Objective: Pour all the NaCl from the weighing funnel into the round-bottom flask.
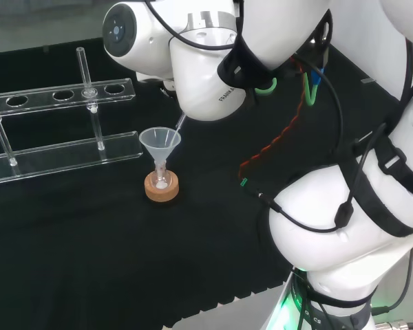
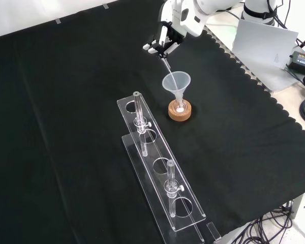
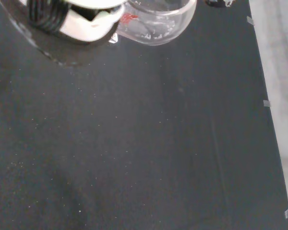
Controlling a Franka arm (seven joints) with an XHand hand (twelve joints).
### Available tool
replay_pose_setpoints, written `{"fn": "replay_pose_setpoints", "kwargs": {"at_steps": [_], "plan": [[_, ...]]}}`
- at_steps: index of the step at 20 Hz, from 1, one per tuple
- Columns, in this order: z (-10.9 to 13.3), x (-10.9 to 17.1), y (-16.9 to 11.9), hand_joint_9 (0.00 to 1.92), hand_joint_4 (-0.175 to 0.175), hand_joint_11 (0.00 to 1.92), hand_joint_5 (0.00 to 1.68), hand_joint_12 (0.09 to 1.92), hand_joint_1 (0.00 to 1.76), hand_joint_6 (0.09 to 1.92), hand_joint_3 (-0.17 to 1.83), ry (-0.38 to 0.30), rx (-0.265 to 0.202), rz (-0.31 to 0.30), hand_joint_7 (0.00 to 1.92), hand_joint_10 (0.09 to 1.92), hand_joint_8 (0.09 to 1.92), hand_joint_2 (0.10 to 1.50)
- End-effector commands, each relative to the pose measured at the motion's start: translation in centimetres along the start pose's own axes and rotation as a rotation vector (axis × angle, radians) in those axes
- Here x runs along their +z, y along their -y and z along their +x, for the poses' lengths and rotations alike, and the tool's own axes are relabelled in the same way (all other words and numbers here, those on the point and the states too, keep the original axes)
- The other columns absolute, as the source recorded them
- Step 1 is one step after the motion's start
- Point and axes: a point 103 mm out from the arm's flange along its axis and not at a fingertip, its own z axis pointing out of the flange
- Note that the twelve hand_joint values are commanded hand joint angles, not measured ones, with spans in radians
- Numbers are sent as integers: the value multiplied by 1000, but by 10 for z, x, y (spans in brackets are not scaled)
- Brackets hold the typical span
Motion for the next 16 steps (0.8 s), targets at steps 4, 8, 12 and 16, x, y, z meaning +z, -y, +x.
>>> {"fn": "replay_pose_setpoints", "kwargs": {"at_steps": [4, 8, 12, 16], "plan": [[2, -2, -6, 1234, 175, 0, 1368, 1486, 1120, 397, 432, 20, -26, -5, 1704, 110, 87, 741], [1, -6, -10, 1234, 175, 0, 1368, 1486, 1120, 398, 432, 30, -34, -7, 1704, 110, 87, 741], [-2, -8, -13, 1233, 175, 0, 1368, 1485, 1120, 398, 432, 39, -45, -8, 1704, 110, 87, 741], [-7, -12, -15, 1233, 175, 0, 1367, 1484, 1120, 399, 432, 58, -56, -16, 1704, 110, 87, 741]]}}
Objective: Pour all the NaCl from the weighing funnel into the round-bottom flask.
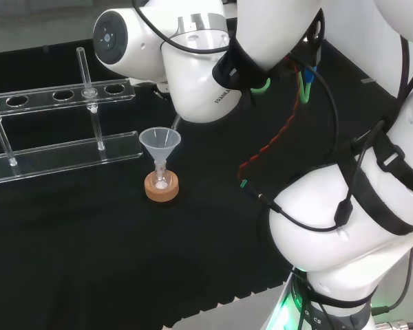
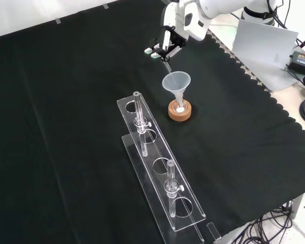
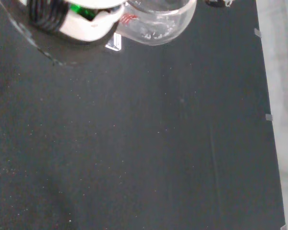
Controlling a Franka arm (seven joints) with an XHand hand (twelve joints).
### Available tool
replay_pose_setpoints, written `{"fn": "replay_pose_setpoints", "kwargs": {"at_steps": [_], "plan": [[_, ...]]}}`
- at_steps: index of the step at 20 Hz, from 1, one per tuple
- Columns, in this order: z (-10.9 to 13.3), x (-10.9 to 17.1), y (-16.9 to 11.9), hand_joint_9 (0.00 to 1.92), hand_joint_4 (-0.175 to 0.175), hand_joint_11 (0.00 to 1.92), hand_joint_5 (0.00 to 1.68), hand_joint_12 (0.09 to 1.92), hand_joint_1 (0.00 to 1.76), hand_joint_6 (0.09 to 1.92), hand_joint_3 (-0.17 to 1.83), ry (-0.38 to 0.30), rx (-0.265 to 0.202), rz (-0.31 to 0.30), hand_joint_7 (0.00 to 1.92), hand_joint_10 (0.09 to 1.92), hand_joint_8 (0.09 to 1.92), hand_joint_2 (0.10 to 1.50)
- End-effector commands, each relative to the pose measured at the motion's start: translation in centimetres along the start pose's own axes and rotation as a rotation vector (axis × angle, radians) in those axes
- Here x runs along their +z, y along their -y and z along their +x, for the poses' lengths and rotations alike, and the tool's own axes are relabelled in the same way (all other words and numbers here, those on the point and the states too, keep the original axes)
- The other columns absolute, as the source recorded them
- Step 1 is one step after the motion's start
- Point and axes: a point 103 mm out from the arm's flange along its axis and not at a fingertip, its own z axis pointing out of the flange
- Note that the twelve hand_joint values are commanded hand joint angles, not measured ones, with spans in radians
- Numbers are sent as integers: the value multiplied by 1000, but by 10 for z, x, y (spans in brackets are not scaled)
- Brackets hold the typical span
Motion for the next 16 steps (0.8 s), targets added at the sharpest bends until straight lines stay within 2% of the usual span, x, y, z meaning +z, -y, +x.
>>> {"fn": "replay_pose_setpoints", "kwargs": {"at_steps": [1, 5, 16], "plan": [[-6, -5, -2, 1233, 175, 0, 1367, 1484, 1120, 399, 432, 7, -11, -3, 1704, 110, 87, 741], [-7, -10, -3, 1234, 175, 0, 1367, 1483, 1120, 400, 432, 23, -38, -14, 1704, 110, 87, 742], [-5, -27, -8, 1234, 175, 0, 1365, 1481, 1119, 403, 431, 90, -87, 12, 1703, 109, 87, 743]]}}
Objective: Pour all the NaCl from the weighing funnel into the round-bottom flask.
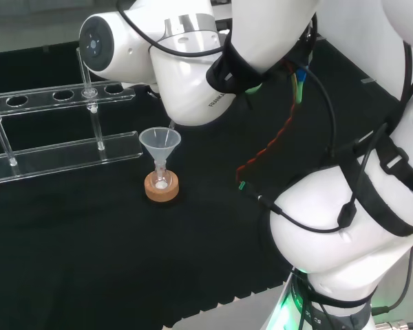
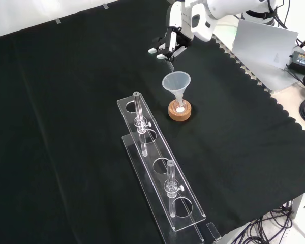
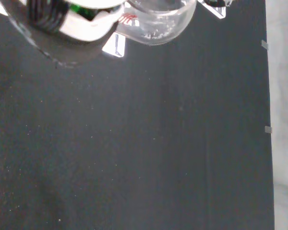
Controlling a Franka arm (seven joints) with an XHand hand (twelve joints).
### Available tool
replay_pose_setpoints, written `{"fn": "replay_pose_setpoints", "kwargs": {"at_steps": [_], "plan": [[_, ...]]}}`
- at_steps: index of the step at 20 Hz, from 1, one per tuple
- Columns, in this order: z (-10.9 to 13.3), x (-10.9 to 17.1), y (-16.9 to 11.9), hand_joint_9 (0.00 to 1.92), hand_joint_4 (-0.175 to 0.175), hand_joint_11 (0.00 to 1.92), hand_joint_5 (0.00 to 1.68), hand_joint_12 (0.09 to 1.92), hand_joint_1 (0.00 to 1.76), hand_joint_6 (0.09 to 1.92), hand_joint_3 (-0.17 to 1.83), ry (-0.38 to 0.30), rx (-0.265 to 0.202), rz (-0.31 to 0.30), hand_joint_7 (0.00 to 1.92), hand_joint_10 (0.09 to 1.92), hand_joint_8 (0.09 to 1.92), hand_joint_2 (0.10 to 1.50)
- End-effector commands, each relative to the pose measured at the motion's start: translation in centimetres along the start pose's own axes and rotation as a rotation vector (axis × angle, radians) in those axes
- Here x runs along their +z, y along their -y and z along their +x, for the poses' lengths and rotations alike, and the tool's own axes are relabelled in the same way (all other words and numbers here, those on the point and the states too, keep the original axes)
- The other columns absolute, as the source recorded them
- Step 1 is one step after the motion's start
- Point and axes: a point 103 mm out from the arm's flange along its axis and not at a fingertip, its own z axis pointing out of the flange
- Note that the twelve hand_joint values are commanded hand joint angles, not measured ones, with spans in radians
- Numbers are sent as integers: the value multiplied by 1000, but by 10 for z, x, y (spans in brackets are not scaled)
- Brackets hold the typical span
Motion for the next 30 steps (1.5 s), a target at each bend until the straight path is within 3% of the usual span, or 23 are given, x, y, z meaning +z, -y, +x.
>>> {"fn": "replay_pose_setpoints", "kwargs": {"at_steps": [1, 19, 30], "plan": [[0, -9, -3, 1234, 175, 0, 1364, 1480, 1119, 403, 430, 40, -22, 3, 1703, 109, 87, 743], [11, -39, -26, 1234, 175, 0, 1360, 1472, 1118, 410, 427, 163, -121, -21, 1702, 109, 87, 746], [7, -34, -21, 1234, 175, 0, 1358, 1466, 1118, 415, 424, 194, -113, -15, 1701, 108, 87, 748]]}}
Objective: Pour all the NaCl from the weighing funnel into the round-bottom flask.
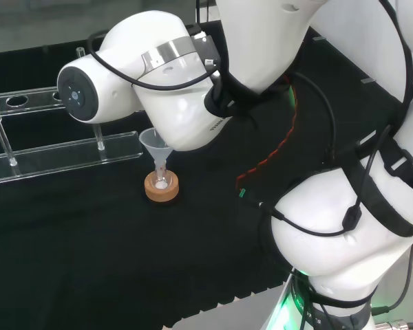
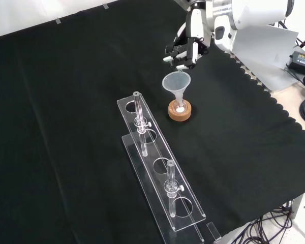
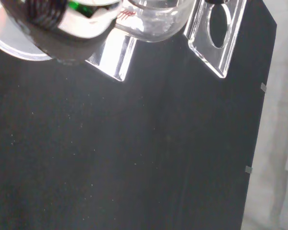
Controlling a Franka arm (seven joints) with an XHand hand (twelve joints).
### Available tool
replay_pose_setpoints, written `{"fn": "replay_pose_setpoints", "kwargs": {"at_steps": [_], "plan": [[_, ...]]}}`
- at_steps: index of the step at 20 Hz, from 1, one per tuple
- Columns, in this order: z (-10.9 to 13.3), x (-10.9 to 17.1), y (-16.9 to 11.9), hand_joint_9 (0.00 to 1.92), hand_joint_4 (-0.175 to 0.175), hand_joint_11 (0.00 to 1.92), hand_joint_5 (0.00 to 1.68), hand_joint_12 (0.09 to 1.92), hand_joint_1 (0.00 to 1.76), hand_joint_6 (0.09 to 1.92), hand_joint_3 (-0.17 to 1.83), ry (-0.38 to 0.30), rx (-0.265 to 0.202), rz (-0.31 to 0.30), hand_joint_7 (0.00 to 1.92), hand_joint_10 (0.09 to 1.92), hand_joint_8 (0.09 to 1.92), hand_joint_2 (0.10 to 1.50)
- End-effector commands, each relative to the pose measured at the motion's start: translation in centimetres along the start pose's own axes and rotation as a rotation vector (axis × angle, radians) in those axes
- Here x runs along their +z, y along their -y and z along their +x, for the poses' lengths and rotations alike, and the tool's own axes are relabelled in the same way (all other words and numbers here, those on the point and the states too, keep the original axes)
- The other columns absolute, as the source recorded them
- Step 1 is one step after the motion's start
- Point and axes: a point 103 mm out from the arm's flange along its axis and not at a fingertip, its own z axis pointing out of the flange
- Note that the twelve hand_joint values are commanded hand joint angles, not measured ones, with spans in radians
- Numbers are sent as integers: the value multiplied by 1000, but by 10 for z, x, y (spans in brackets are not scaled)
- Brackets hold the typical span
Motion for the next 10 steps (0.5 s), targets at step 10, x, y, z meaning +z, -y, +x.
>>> {"fn": "replay_pose_setpoints", "kwargs": {"at_steps": [10], "plan": [[-2, 12, 2, 1233, 175, 0, 1355, 1459, 1117, 419, 422, -13, 21, 13, 1700, 107, 87, 750]]}}
